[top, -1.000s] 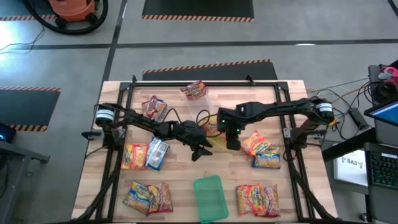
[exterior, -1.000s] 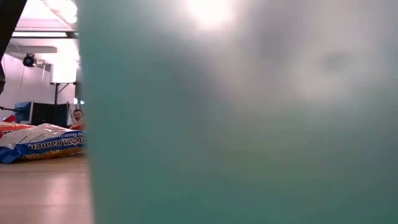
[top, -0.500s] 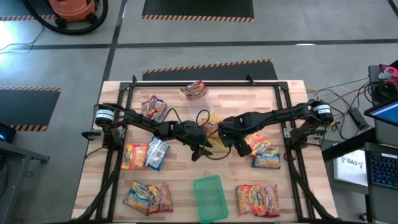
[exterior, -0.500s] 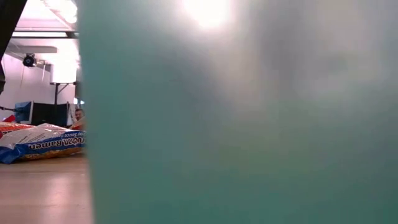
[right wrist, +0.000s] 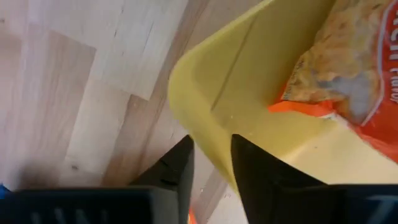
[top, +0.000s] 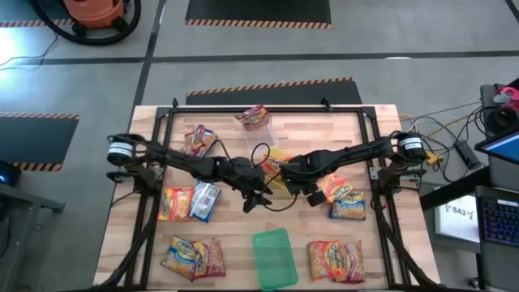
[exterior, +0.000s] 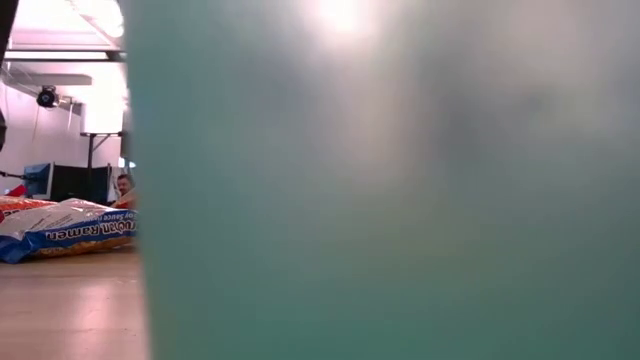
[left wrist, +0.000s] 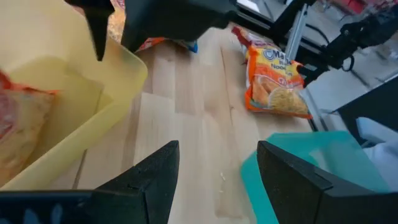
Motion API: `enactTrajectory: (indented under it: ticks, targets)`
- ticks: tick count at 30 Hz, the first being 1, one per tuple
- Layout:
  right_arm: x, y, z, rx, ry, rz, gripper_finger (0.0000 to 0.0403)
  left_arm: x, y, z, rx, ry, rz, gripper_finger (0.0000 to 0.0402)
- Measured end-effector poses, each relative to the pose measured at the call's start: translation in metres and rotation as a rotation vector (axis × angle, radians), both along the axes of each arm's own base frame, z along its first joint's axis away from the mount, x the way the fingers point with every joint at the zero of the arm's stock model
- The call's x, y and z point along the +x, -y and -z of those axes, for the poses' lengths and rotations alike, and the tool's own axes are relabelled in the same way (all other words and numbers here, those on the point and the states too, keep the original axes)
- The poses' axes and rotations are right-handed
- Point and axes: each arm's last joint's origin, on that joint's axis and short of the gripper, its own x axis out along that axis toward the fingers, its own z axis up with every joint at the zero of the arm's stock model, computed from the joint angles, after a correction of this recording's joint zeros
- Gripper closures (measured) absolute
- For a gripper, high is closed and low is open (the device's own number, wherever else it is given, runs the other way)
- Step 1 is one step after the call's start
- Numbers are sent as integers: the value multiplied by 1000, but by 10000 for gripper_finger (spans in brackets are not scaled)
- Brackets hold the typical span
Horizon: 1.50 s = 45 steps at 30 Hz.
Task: Sort Maruchan noodles
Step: Adjust the orange noodle pack in the yellow bin
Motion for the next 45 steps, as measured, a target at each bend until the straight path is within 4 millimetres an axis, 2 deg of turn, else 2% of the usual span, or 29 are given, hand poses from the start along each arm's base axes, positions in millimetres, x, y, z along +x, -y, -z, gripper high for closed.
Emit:
enactTrajectory:
  ticks: [8, 14, 28, 38, 45]
  targets:
    - [4, -2, -1, 74, 31, 79, 386, -26, 2, -27, 103, -69, -84, 203]
    - [14, -5, -4, 208, 127, 136, 394, -42, 7, -35, 166, -108, -149, 203]
    - [39, -11, -21, 319, 361, 153, 394, -54, 15, -16, 182, -162, -201, 203]
    - [53, -17, -4, 362, 375, 151, 394, -58, 15, -5, 182, -128, -208, 203]
    - [59, -17, -2, 371, 406, 164, 393, -58, 16, 5, 252, -150, -200, 203]
